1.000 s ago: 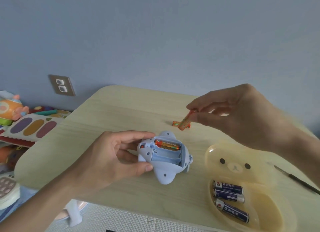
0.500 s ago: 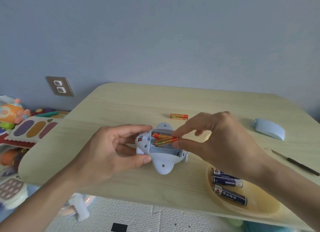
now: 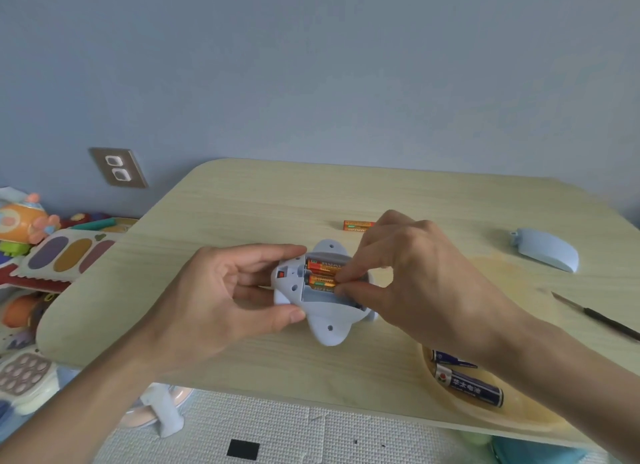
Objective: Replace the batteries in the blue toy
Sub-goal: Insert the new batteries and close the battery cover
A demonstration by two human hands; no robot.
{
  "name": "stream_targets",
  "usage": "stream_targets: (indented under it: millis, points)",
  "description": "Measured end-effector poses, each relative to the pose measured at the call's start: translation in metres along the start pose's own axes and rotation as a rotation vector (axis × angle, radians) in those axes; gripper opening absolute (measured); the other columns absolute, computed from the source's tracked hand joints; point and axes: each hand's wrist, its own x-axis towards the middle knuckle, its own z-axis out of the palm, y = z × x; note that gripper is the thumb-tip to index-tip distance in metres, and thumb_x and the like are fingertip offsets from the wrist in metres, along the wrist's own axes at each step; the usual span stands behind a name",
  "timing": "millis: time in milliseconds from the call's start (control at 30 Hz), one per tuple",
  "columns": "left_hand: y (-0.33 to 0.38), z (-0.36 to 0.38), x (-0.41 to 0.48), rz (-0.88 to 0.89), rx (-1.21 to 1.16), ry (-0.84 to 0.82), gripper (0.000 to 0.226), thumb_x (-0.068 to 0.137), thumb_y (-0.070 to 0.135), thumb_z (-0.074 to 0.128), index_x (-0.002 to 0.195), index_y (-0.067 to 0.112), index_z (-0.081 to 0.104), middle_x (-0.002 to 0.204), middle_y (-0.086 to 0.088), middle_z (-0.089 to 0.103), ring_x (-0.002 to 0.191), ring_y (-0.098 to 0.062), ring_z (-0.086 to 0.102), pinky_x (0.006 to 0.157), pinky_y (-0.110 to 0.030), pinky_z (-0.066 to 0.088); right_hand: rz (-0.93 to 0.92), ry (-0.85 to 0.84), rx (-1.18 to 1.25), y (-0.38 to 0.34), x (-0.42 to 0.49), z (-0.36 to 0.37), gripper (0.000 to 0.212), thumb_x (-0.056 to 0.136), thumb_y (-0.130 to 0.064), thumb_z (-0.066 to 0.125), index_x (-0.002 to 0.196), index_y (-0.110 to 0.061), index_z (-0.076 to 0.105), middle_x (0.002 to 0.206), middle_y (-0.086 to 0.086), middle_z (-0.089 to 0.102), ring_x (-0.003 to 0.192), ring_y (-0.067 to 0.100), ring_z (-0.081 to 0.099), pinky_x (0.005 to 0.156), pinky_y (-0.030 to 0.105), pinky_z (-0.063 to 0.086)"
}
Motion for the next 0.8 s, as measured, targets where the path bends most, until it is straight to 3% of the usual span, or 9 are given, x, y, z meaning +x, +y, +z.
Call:
stream_targets:
  millis: [267, 333, 433, 533, 667, 800]
  points:
    - [-0.002, -0.001, 0.001, 0.0, 0.013, 0.017, 0.065, 0.06, 0.014, 0.091, 0.121, 0.026, 0.074, 0.109, 0.011, 0.086, 0.102, -0.011, 0.082, 0.084, -0.017, 0.062, -0.001, -0.006, -0.023, 0.003, 0.002, 0.002, 0.008, 0.087, -0.028, 0.083, 0.092, -0.033, 0.086, 0.082, -0.013, 0.074, 0.094, 0.012, 0.056, 0.079, 0.028, 0.049]
    - [-0.003, -0.001, 0.002, -0.002, 0.017, 0.025, 0.064, 0.059, 0.016, 0.092, 0.12, 0.027, 0.075, 0.109, 0.011, 0.086, 0.102, -0.01, 0.082, 0.084, -0.016, 0.062, 0.008, -0.036, -0.036, 0.002, 0.006, -0.006, 0.006, 0.087, -0.034, 0.081, 0.092, -0.035, 0.085, 0.082, -0.018, 0.073, 0.093, 0.002, 0.056, 0.078, 0.014, 0.045]
    - [-0.002, -0.001, 0.001, -0.003, 0.021, 0.025, 0.064, 0.059, 0.019, 0.093, 0.12, 0.03, 0.075, 0.108, 0.012, 0.086, 0.101, -0.01, 0.082, 0.085, -0.017, 0.062, 0.08, -0.013, 0.019, 0.01, 0.022, -0.022, 0.008, 0.085, -0.035, 0.082, 0.093, -0.033, 0.084, 0.077, -0.029, 0.062, 0.082, -0.028, 0.054, 0.069, -0.003, 0.04]
    - [-0.003, -0.002, 0.001, -0.009, 0.019, 0.025, 0.064, 0.061, 0.02, 0.094, 0.121, 0.031, 0.076, 0.11, 0.009, 0.086, 0.102, -0.012, 0.082, 0.087, -0.021, 0.063, 0.158, 0.017, -0.069, 0.035, 0.047, -0.032, 0.014, 0.086, -0.034, 0.081, 0.1, -0.029, 0.083, 0.093, -0.019, 0.076, 0.074, -0.016, 0.06, 0.065, 0.002, 0.044]
    - [-0.004, -0.002, 0.002, -0.015, 0.02, 0.02, 0.064, 0.061, 0.021, 0.094, 0.122, 0.032, 0.076, 0.111, 0.01, 0.086, 0.103, -0.011, 0.081, 0.086, -0.02, 0.063, 0.188, -0.093, -0.181, 0.06, 0.073, -0.021, 0.038, 0.085, -0.031, 0.085, 0.121, -0.023, 0.077, 0.117, -0.006, 0.077, 0.099, 0.008, 0.064, 0.087, 0.027, 0.053]
    - [-0.003, -0.002, 0.002, -0.015, 0.028, 0.016, 0.065, 0.061, 0.021, 0.094, 0.123, 0.03, 0.076, 0.11, 0.012, 0.085, 0.104, -0.008, 0.081, 0.086, -0.017, 0.061, 0.154, -0.218, -0.261, 0.071, 0.089, -0.006, 0.046, 0.087, -0.036, 0.083, 0.131, -0.026, 0.071, 0.125, -0.009, 0.073, 0.1, 0.005, 0.051, 0.08, 0.021, 0.039]
